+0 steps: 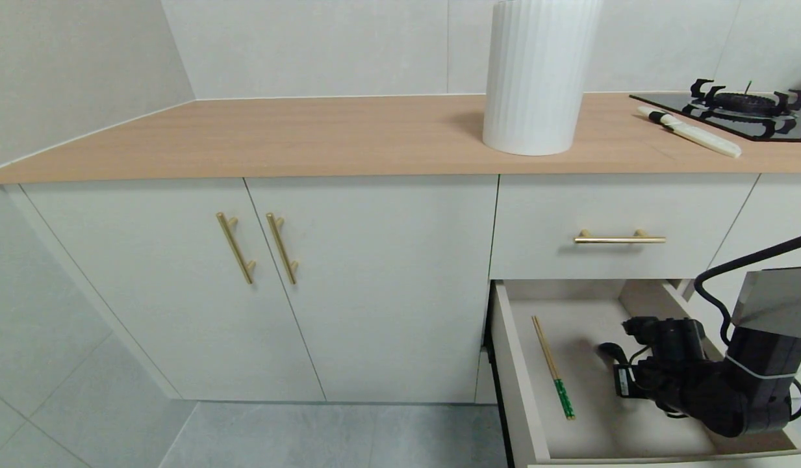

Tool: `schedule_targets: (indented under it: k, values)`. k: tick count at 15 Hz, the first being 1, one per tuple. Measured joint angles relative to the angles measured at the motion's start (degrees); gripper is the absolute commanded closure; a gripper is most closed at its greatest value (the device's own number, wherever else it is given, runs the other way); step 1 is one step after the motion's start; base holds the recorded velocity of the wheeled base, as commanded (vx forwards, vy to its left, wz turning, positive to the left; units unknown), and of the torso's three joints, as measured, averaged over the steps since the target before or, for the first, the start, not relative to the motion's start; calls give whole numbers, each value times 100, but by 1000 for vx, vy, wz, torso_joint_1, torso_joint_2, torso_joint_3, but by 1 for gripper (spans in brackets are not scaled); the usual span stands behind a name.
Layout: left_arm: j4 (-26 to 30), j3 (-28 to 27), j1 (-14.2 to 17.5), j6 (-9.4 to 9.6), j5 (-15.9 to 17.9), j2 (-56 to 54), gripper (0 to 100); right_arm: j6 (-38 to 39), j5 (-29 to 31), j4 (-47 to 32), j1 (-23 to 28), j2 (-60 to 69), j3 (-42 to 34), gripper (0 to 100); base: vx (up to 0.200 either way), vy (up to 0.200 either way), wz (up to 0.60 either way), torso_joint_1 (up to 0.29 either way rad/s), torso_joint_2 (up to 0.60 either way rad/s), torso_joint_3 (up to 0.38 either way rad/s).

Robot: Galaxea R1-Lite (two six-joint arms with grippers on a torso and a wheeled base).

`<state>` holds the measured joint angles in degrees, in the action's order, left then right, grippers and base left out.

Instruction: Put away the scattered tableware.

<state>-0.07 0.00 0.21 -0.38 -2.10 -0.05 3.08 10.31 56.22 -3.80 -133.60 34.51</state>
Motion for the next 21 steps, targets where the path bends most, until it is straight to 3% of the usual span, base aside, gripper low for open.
schedule_targets:
  k: [4, 5, 11, 15, 18, 21]
  values:
    - [0, 0, -5, 0, 0, 0, 0, 0, 5, 27, -2, -56, 21, 100, 0, 0, 0, 0, 0, 0]
    - [0, 0, -5, 0, 0, 0, 0, 0, 5, 57, -5, -66, 32, 0, 0, 0, 0, 0, 0, 0]
    - [0, 0, 0, 0, 0, 0, 0, 2, 28, 145, -24, 52, -43, 0, 0, 0, 0, 0, 0, 0]
    - [0, 0, -5, 0, -1, 0, 0, 4, 11, -91, -55, 827, -254, 0, 0, 0, 0, 0, 0, 0]
    - [-2, 0, -5, 0, 0, 0, 0, 4, -61, -1182, -154, 1865, -306, 0, 0, 0, 0, 0, 0, 0]
    - [0, 0, -2, 2, 0, 0, 0, 202, -266, -3527, -455, 3034, -56, 0, 0, 0, 0, 0, 0, 0]
